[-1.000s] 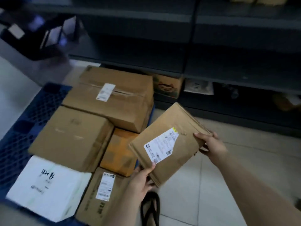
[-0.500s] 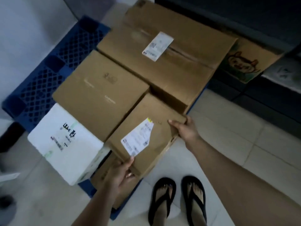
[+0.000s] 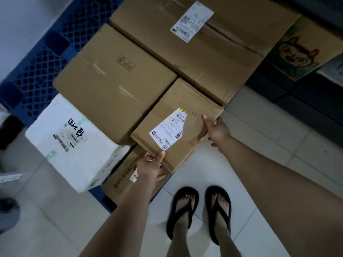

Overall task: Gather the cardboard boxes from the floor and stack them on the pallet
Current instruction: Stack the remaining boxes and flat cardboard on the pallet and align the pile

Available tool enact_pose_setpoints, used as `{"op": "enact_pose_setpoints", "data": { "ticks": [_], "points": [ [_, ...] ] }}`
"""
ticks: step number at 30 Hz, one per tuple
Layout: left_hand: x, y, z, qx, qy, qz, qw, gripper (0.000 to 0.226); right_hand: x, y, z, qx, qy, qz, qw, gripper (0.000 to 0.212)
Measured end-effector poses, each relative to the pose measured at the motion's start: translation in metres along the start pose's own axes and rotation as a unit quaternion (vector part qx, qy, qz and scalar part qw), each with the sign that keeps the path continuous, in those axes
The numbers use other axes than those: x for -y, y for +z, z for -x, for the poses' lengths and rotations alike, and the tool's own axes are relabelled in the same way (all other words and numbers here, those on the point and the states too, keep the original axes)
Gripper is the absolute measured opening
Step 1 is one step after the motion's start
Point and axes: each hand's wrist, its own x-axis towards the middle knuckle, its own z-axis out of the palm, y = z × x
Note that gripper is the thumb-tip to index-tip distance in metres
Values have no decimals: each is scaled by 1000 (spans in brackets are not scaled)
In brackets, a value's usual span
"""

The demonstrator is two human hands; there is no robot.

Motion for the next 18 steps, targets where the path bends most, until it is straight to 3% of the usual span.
{"op": "enact_pose_setpoints", "data": {
  "ticks": [4,6,9,12,15,18],
  "points": [
    [-14,-3,13,-31,-26,-120,992,50,5,-19,29,70,71,-28,995,77],
    [-27,1,34,-3,-42,-177,983,55,9,-41,51,47,36,21,998,73],
    [-48,23,80,86,-81,-224,967,66,15,-92,93,4,-45,105,993,49],
    [-78,73,140,138,34,-304,942,43,20,-167,146,-46,-91,205,973,39],
    [-106,148,230,210,202,-402,868,27,19,-256,217,-98,-114,278,949,40],
    [-110,214,356,274,365,-495,739,31,-2,-348,311,-181,-93,265,942,31]
  ]
}}
